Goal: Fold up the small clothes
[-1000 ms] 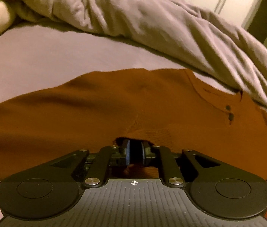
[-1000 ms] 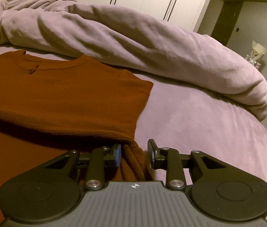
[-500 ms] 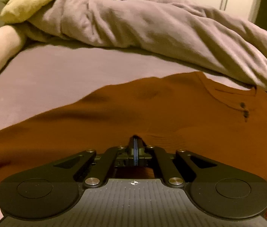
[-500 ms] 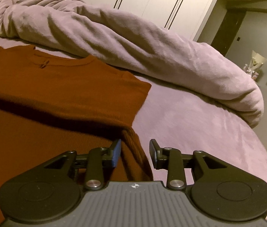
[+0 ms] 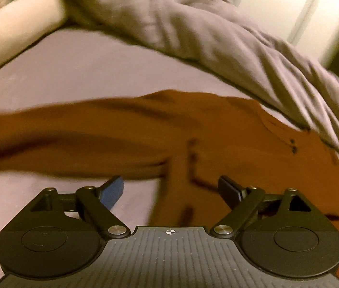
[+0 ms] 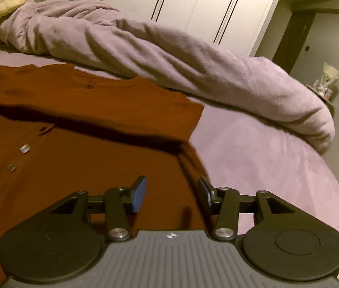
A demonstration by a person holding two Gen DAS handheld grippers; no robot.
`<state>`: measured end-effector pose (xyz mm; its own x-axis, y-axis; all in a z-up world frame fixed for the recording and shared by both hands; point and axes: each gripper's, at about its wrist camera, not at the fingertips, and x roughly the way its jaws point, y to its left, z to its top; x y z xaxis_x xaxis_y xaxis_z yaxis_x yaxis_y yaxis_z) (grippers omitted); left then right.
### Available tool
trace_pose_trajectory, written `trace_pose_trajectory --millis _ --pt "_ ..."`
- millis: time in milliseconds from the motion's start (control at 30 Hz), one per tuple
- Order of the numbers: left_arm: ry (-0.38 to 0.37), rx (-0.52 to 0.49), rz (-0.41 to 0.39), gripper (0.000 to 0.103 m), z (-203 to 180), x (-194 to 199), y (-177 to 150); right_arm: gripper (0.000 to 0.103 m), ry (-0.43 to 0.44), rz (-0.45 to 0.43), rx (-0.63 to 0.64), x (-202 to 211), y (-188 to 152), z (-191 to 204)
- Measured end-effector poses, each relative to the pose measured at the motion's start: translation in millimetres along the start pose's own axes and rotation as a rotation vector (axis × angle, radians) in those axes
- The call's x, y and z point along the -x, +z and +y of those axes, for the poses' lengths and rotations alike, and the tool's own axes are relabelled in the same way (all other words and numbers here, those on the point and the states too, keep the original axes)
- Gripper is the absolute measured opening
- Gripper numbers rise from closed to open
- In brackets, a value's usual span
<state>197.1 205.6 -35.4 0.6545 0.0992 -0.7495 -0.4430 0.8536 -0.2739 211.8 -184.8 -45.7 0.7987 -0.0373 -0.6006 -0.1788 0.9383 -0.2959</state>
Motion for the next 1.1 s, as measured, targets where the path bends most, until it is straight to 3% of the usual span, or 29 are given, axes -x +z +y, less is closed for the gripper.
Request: trace_pose_trajectory --millis 233,300,467,500,600,667,767,833,867,1000,1100 --pt "0.033 0.394 -0.059 0.089 126.7 31.6 -18.5 0.060 0.025 0.026 -0.011 14.6 -17.1 9.7" --pt "0.034 0.499 -0.093 0.089 154.9 37.8 -19.3 0.068 0.046 0.026 -0.051 16.3 -15.3 6.4" --pt "0.068 0.644 -0.185 0.085 198.4 34.8 -22.9 0.072 0.083 0.045 -0.121 17.6 -11.7 6.8" --pt "0.066 0.670 -0.188 0.080 204.9 30.6 -24.2 0.073 0.085 0.047 -0.119 17.5 -11.5 8.8" --pt "0.039 0.766 -0.243 0.079 218.9 26.4 -26.3 0.076 0.086 0.043 -0.079 19.3 -10.9 16.2" --pt "0.036 0.789 -0.282 0.076 223.0 25.8 -26.9 0.077 0.080 0.038 -0.057 20.4 -9.9 19.4" --pt "0.050 0.834 -0.307 0.058 234.6 26.4 -29.2 0.077 0.081 0.044 -0.062 19.5 -7.9 19.6" --pt "0.057 0.862 -0.317 0.031 241.9 28.5 -30.0 0.077 0.080 0.044 -0.062 18.7 -6.0 20.2" --pt "0.055 0.868 -0.318 0.025 248.1 31.1 -29.6 0.077 0.080 0.040 -0.059 19.0 -5.5 21.1" --pt "0.030 0.872 -0.320 0.018 252.1 32.8 -27.6 0.077 0.077 0.034 -0.050 18.4 -5.3 22.3" --pt "0.061 0.793 -0.332 0.016 241.2 45.8 -25.8 0.077 0.074 0.036 -0.060 19.3 -6.5 20.0"
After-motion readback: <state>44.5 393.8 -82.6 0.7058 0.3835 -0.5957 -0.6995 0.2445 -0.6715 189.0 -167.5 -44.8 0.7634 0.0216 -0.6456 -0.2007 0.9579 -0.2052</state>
